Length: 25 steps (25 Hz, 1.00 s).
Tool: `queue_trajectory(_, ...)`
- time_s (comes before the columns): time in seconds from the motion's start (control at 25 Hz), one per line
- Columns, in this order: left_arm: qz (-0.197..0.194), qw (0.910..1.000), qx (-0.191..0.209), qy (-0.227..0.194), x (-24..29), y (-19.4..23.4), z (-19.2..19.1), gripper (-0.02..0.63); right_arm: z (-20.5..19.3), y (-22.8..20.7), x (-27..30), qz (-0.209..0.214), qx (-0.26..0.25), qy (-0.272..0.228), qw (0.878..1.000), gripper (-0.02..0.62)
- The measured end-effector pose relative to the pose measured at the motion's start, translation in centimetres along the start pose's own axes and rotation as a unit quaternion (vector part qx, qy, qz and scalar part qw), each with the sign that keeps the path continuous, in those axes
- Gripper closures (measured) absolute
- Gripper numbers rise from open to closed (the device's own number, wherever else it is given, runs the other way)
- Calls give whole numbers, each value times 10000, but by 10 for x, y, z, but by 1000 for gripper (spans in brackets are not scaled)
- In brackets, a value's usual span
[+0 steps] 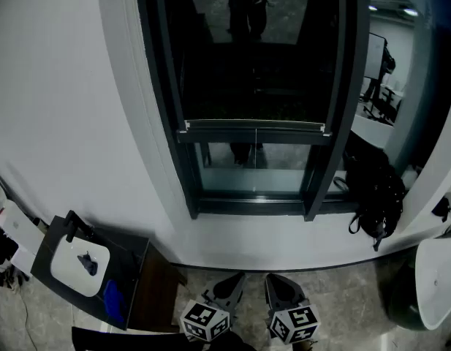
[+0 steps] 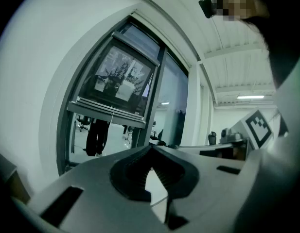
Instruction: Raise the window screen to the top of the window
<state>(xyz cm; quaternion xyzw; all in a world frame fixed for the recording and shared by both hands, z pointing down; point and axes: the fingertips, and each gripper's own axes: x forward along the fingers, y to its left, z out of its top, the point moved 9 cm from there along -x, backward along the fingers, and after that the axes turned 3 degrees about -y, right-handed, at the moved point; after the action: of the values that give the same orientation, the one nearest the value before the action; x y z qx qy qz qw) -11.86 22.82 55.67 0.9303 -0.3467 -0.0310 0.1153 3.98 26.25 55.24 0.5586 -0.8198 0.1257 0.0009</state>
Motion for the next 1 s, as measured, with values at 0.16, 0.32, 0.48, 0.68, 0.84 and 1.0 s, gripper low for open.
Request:
queue_trajectory(0.16,-6,10000,25,37,8,50,12,606,4,9,49,-41,-24,-106,9999,590)
queue_trajectory(0.32,-36,9999,95,102,17,91,19,606,5,16,88,-106,42,-154,9998,589)
queue_trajectory(0.48,53,9999,-88,98,22,124,17,606,0,17,112,-127,57,-111,9998,589)
queue_trajectory(0.68,74,9987,-495,121,38,146,9,606,-2,4,125,-143,145,-57,9998,589)
queue_trajectory(0.84,142,9978,-615,185,57,156,5,606,5,-16,140,-93,254,15,9996,589)
queue_trajectory(1.0,346,9975,-615,102,78,173,7,606,12,-43,168,52,380,-42,9993,589)
